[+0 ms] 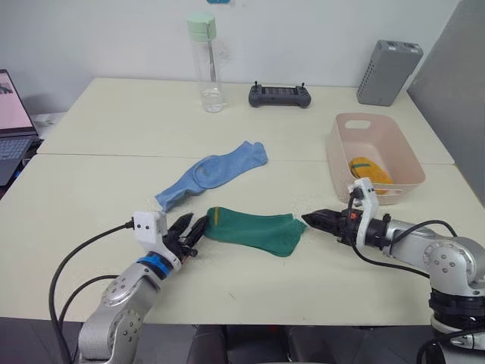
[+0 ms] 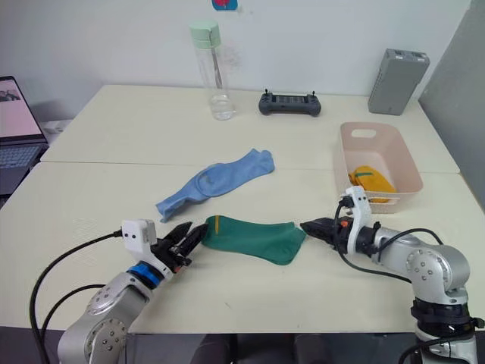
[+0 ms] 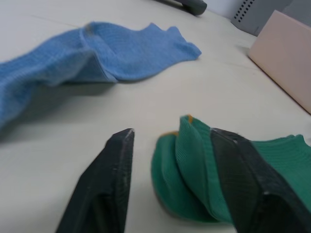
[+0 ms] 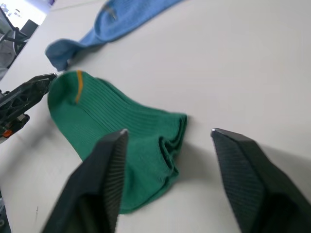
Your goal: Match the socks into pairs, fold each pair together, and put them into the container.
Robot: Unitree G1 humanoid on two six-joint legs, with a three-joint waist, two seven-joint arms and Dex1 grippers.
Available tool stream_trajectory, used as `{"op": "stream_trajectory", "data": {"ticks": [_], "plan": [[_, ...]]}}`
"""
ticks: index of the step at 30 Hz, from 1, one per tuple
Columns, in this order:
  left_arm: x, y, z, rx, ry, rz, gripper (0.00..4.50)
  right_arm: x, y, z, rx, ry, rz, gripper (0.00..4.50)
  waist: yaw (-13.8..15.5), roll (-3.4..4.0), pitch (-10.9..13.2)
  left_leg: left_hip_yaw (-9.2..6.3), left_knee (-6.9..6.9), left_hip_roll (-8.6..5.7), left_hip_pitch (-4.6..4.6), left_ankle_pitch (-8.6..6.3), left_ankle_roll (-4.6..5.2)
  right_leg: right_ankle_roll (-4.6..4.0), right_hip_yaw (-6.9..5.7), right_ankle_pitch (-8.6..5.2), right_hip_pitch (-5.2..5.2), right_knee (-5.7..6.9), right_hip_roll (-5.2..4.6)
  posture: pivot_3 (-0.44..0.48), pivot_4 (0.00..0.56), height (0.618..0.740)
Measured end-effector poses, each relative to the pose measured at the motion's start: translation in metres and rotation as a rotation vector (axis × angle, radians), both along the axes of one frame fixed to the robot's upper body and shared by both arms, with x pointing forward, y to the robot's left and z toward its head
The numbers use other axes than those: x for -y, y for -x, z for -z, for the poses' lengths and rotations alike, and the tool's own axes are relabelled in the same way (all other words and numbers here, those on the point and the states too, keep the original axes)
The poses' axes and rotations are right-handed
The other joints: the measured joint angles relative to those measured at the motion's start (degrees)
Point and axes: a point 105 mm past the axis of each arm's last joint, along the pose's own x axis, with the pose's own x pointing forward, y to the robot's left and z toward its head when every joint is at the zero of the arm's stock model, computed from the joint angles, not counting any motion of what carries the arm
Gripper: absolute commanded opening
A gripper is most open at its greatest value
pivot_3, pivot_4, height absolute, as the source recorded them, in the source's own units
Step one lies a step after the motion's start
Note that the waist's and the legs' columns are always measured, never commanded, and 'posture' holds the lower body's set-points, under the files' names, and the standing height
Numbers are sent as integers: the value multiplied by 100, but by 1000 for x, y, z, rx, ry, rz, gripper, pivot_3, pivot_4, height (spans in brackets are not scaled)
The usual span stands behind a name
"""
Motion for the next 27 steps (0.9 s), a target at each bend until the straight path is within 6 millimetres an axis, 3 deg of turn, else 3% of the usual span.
{"op": "stream_trajectory", "data": {"ticks": [3, 5, 7, 10, 13, 19, 27], "plan": [[-4, -7, -44, 146, -204, 118, 4476, -20, -1, -34, 191, 50, -114, 3395, -11, 6, -6, -5, -8, -1, 32, -1, -2, -4, 1, -1, 6, -17, 0, 0, 150, 740], [15, -5, -48, 184, -270, 246, 4395, -38, 0, -29, 248, 104, -188, 2844, -15, 7, -17, 8, -12, -6, 33, -8, -12, -4, 3, -2, 11, -44, -12, 0, 150, 740], [34, -7, -38, 182, -315, 369, 4025, -57, 0, -10, 263, 165, -263, 2154, -5, 6, -16, 13, -12, -10, 7, -11, -16, -1, 3, 2, 16, -51, -19, 0, 150, 740], [59, -11, -18, 192, -465, 565, 3055, -83, -1, 22, 325, 256, -376, 1035, 33, 6, -16, 6, -12, -12, -15, -11, -16, 6, -4, 32, 1, -43, -15, 0, 150, 740], [66, -15, 3, 185, -555, 636, 2108, -95, -5, 38, 363, 291, -409, 5, 40, 6, -15, 0, -14, -6, -18, -11, -16, 2, -7, 31, -2, -35, -8, 0, 150, 740], [52, -28, 31, 143, -675, 635, 168, -87, -10, 67, 407, 405, -413, 0, 42, 6, -15, -4, -12, -5, -14, -11, -16, 2, -9, 28, -4, -11, -4, 0, 150, 740], [42, -28, 39, 165, -706, 645, 44, -43, 9, 71, 398, 472, -411, 0, 103, 4, -17, 1, -8, -3, 21, -10, -15, 29, -5, 8, 23, -8, -7, 0, 150, 740]]}}
